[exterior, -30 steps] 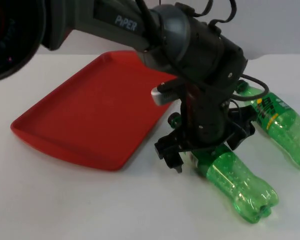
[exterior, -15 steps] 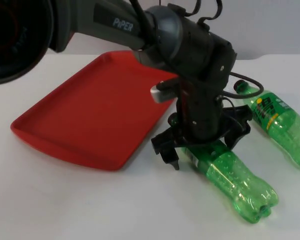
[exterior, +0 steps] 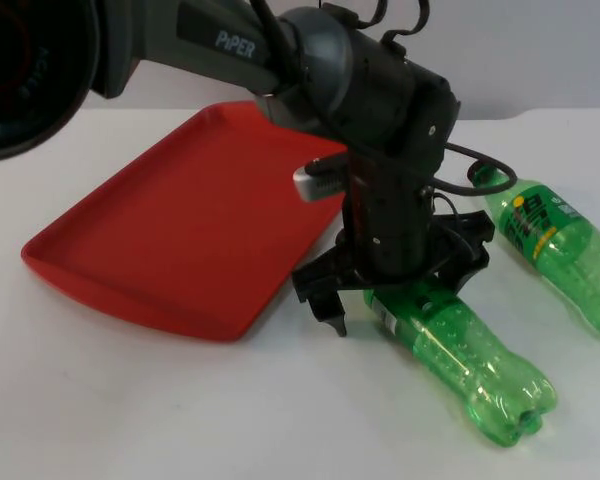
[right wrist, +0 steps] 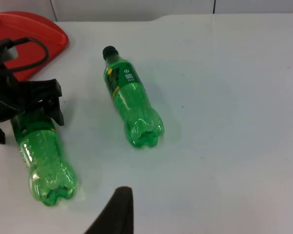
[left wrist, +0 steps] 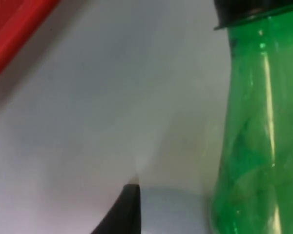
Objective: Place the bottle upright on the tray.
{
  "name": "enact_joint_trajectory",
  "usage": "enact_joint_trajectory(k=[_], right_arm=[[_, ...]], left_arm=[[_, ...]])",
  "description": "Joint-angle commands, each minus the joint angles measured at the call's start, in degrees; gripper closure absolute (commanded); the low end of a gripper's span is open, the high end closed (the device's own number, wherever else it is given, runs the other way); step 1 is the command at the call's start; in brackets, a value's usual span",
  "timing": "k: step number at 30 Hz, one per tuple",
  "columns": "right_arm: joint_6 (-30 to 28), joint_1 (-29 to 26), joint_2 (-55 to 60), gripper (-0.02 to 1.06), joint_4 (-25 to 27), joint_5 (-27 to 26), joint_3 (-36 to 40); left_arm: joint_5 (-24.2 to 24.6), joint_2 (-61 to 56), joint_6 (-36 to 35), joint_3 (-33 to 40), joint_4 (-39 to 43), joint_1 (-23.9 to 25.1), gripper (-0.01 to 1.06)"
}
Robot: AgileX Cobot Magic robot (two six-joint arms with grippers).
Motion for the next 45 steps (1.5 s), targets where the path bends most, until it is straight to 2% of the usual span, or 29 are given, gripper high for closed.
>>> enact_joint_trajectory(k=[1, 3, 4, 6, 8, 9, 10, 11, 22, 27, 35, 41, 45], right_arm=[[0.0, -0.3, -0.3, 0.01, 0.2, -0.4, 0.4], [0.0, -0.3, -0.3, 0.01, 0.2, -0.4, 0.4], [0.0, -0.3, -0.3, 0.01, 0.2, -0.4, 0.4], [0.0, -0.3, -0.3, 0.01, 0.2, -0.4, 0.4], [0.0, -0.3, -0.3, 0.01, 0.2, -0.4, 0.4], [0.0, -0.3, -0.3, 0.01, 0.2, -0.4, 0.4], [0.0, -0.3, -0.3, 0.01, 0.2, -0.4, 0.4], [0.0, -0.3, -0.3, 0.01, 0.2, -0.4, 0.4], [0.0, -0.3, -0.3, 0.01, 0.2, -0.4, 0.4], [0.0, -0.3, -0.3, 0.01, 0.2, -0.4, 0.4], [0.0, -0.3, -0.3, 0.01, 0.2, -0.4, 0.4], [0.0, -0.3, -0.3, 0.01, 0.2, -0.4, 0.4], [0.0, -0.3, -0.3, 0.01, 0.2, -0.4, 0.4]], left_arm=[[-0.3, 0.1, 0.3, -0.2, -0.7, 0.1, 0.06], [-0.9, 0.1, 0.4, -0.2, -1.6, 0.1, 0.2], [-0.9, 0.1, 0.4, -0.2, -1.6, 0.1, 0.2], [-0.9, 0.1, 0.4, -0.2, -2.7, 0.1, 0.43], [-1.1, 0.1, 1.2, -0.2, -3.2, 0.1, 0.73], [-1.3, 0.1, 1.7, -0.2, -3.4, 0.0, 0.92], [-1.3, 0.1, 1.7, -0.2, -3.4, 0.0, 0.92], [-2.0, 0.1, 2.7, -0.2, -3.7, -0.2, 1.05], [-2.9, -0.3, 3.4, -0.2, -3.9, -0.6, 1.05], [-2.9, -2.2, 4.1, -0.2, -1.3, -0.6, 1.05], [-2.5, -9.0, 2.8, -0.2, 9.2, -0.3, 1.05], [-2.5, -15.3, 2.6, -0.2, 15.9, 1.2, 1.05], [-2.9, -20.9, 4.9, -0.2, 19.2, 3.7, 1.05]])
